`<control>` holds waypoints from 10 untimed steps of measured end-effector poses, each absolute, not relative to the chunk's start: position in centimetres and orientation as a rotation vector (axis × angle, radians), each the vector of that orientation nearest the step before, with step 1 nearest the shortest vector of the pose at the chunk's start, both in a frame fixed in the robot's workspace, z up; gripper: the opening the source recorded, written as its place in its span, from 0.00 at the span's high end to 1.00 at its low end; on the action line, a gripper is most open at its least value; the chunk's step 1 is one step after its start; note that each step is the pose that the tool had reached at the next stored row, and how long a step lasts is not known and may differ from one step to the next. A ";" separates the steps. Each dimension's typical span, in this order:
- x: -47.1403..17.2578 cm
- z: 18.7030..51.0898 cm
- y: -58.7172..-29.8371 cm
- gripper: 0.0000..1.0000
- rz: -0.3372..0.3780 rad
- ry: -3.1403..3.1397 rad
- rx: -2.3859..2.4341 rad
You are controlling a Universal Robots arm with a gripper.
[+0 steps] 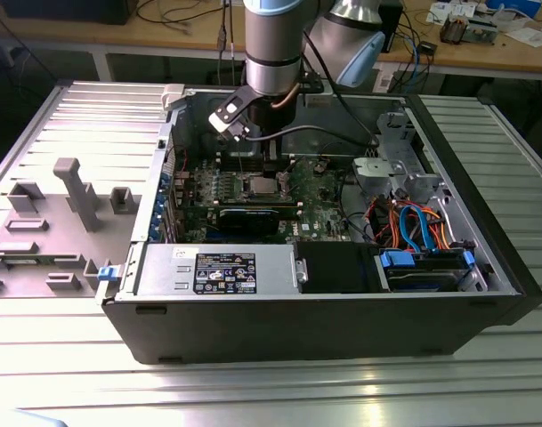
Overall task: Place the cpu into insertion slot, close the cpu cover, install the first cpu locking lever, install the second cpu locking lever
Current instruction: 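Close the cpu cover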
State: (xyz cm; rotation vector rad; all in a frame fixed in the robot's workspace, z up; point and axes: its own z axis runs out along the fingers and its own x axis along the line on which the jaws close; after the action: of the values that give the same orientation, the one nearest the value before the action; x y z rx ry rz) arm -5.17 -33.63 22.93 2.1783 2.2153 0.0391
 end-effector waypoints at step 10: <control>-5.2 23.7 -33.6 0.89 0.039 2.215 2.178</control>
State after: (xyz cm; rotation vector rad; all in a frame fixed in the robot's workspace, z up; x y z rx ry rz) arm -5.17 -33.63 23.68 2.1783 2.2153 0.0390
